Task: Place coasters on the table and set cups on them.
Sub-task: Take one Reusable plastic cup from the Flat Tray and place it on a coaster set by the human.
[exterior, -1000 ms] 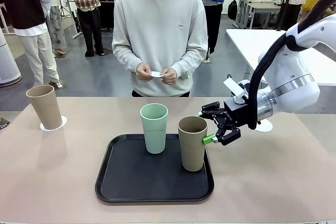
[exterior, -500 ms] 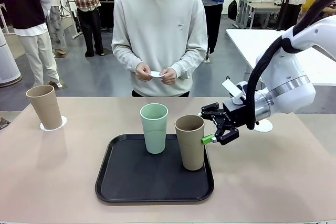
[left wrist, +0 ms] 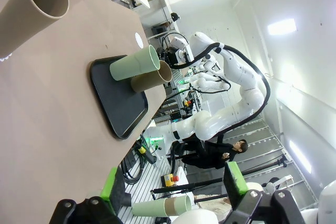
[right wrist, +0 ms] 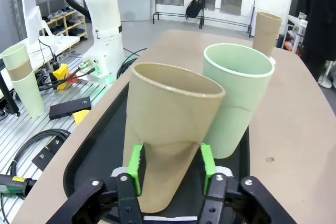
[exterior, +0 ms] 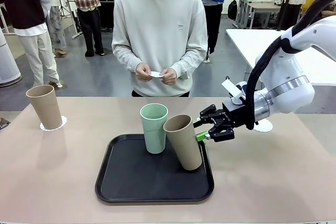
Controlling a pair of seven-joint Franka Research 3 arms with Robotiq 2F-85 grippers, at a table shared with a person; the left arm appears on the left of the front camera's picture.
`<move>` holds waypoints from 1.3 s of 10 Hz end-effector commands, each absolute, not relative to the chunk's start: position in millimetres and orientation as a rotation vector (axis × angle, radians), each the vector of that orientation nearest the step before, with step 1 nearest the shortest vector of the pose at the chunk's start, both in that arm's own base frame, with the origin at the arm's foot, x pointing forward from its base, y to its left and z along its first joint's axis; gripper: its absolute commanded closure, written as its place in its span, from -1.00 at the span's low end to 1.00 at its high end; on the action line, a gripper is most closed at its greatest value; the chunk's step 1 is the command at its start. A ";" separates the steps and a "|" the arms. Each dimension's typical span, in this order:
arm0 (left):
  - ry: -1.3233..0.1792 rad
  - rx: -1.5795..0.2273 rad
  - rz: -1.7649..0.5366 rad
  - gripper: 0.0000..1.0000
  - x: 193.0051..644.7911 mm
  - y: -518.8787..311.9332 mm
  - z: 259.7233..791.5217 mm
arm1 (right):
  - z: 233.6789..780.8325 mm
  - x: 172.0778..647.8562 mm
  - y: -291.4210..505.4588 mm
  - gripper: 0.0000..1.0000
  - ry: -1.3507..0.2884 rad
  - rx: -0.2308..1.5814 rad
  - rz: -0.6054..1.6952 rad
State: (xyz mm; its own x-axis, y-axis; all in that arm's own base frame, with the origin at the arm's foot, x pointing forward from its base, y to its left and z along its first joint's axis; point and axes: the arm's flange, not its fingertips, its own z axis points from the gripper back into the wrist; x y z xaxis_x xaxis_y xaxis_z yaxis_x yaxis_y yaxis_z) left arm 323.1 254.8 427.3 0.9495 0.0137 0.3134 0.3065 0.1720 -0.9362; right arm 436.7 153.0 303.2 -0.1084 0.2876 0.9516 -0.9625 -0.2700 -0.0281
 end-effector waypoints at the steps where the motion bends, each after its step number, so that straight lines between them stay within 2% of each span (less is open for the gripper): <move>1: -0.279 -1.395 -0.213 -1.00 321.6 256.0 428.8 | 302.5 440.5 156.5 1.00 -0.886 1.136 1.583; 6: -0.279 -1.395 -0.213 -1.00 321.6 256.0 428.8 | 304.2 438.2 156.9 1.00 -0.891 1.127 1.596; 7: -0.279 -1.395 -0.213 -1.00 321.6 256.0 428.8 | 304.4 437.6 156.7 0.39 -0.889 1.129 1.597; 8: -0.279 -1.395 -0.213 -1.00 321.6 256.0 428.8 | 304.3 436.9 156.7 0.58 -0.885 1.132 1.597; 9: -0.279 -1.395 -0.213 -1.00 321.6 256.0 428.8 | 304.6 436.2 156.4 -0.01 -0.887 1.132 1.599; 10: -0.279 -1.395 -0.213 -1.00 321.6 256.0 428.8 | 306.5 435.2 156.4 0.18 -0.886 1.133 1.602; 11: -0.279 -1.395 -0.213 -1.00 321.6 256.0 428.8 | 310.9 431.9 155.8 -0.40 -0.871 1.136 1.605; 12: -0.279 -1.395 -0.213 -1.00 321.6 256.0 428.8 | 315.2 429.3 154.8 -0.21 -0.858 1.131 1.603; 13: -0.279 -1.395 -0.213 -1.00 321.6 256.0 428.8 | 321.0 426.3 153.7 -0.80 -0.854 1.123 1.609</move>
